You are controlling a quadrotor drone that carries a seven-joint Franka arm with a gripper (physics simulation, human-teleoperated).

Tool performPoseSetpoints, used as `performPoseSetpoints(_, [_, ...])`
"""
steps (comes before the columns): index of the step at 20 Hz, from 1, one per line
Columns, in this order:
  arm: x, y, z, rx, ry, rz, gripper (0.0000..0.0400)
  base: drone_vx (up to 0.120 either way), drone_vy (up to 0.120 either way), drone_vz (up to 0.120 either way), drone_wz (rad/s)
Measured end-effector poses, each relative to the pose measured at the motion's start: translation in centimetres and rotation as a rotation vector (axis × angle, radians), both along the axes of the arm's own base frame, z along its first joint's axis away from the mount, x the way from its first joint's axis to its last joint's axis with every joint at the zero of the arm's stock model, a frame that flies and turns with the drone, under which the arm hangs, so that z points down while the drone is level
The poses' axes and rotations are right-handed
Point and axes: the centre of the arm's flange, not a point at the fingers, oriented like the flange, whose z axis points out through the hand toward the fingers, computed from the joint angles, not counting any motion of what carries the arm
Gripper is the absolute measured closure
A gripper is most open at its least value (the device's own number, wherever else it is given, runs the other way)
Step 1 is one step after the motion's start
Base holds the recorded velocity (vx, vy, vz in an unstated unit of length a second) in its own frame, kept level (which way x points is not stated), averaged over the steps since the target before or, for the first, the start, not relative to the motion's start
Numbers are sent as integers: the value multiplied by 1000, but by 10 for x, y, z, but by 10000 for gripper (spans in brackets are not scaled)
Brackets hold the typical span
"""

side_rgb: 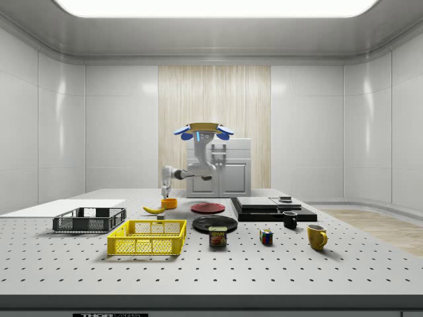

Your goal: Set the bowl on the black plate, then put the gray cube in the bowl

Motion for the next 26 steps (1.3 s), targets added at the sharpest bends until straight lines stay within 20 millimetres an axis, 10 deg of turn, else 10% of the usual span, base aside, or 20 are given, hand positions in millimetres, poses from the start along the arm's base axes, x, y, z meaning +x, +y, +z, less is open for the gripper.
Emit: performPoseSetpoints(26, [0, 39, 53, 0, 0, 0, 0, 0, 0, 0, 0])
